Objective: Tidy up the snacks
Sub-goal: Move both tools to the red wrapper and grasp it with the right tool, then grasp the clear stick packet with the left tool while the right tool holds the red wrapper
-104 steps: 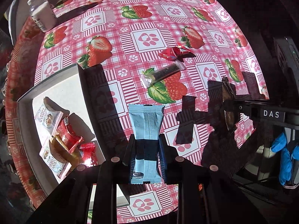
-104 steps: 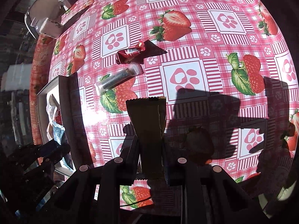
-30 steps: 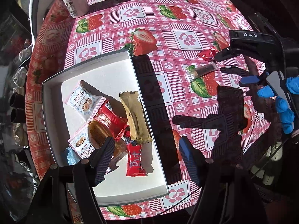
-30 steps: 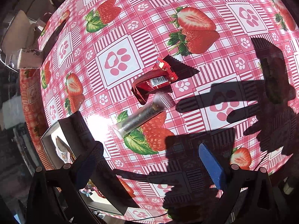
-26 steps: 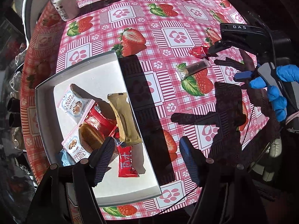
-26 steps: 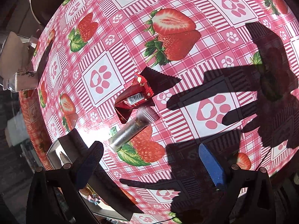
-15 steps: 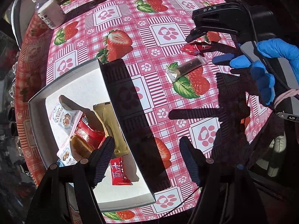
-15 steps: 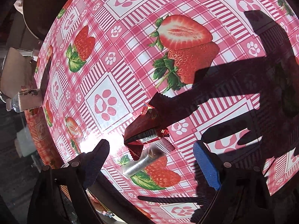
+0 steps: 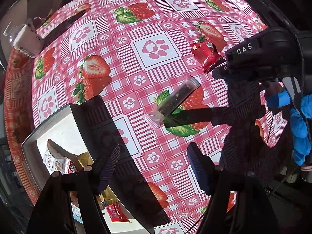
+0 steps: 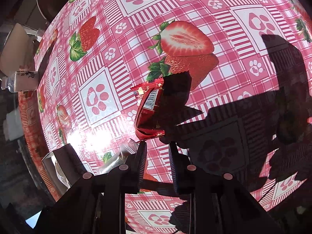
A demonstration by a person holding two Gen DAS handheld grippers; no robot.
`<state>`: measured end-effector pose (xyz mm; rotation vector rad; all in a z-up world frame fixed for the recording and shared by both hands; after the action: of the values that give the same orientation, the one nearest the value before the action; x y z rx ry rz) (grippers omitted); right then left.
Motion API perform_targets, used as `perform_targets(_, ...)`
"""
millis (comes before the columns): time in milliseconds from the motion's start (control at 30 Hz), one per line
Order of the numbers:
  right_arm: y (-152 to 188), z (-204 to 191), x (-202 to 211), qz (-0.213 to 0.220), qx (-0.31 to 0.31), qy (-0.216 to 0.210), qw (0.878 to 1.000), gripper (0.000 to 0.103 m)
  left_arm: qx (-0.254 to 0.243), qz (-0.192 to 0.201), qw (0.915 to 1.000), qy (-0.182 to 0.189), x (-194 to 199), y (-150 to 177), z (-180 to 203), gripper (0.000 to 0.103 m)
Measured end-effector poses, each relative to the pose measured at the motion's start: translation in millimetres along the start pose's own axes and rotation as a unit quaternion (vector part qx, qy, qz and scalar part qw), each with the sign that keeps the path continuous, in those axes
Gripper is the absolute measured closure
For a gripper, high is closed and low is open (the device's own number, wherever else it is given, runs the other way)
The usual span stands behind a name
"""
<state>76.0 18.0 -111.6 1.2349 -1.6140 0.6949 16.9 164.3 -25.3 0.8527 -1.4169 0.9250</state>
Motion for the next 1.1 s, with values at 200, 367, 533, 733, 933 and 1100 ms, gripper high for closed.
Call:
perform_targets(200,23,56,12,-0.009,0.028,0.041,0.999,0.077,-0.047,0.01,0.9986,-0.023,-28,-37,19,0.028)
perform_targets(367,28,64,24,-0.004,0.029,0.015,0.999,0.028,-0.066,0.008,0.9973,-0.029,-45,-53,26,0.028)
perform_targets(533,-6,31,34,0.027,0.022,-0.031,0.999,0.022,-0.063,-0.002,0.9975,-0.032,-55,-60,26,0.027)
perform_targets(733,-34,-8,10,0.011,0.018,-0.045,0.999,0.055,-0.051,0.003,0.9983,-0.026,-62,-68,29,0.027)
perform_targets(933,-25,-17,0,-0.002,0.056,-0.024,0.998,0.076,-0.009,0.004,0.9999,-0.002,-60,-72,20,0.051)
perform_targets(1100,-6,2,5,-0.003,0.088,0.007,0.996,0.079,0.022,-0.01,0.9996,0.016,-54,-59,9,0.082)
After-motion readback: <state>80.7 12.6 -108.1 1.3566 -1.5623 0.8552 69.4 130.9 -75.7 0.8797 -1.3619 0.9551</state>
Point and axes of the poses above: each gripper's, at about its wrist camera, not at the fingertips, and x roughly against the way its jaws point, z to its right, y to its underside, the point moved 10 cm from there along -x, roughly the way its jaws point, and after that the axes turned 1 degree about -x, right-handed, at the moved point
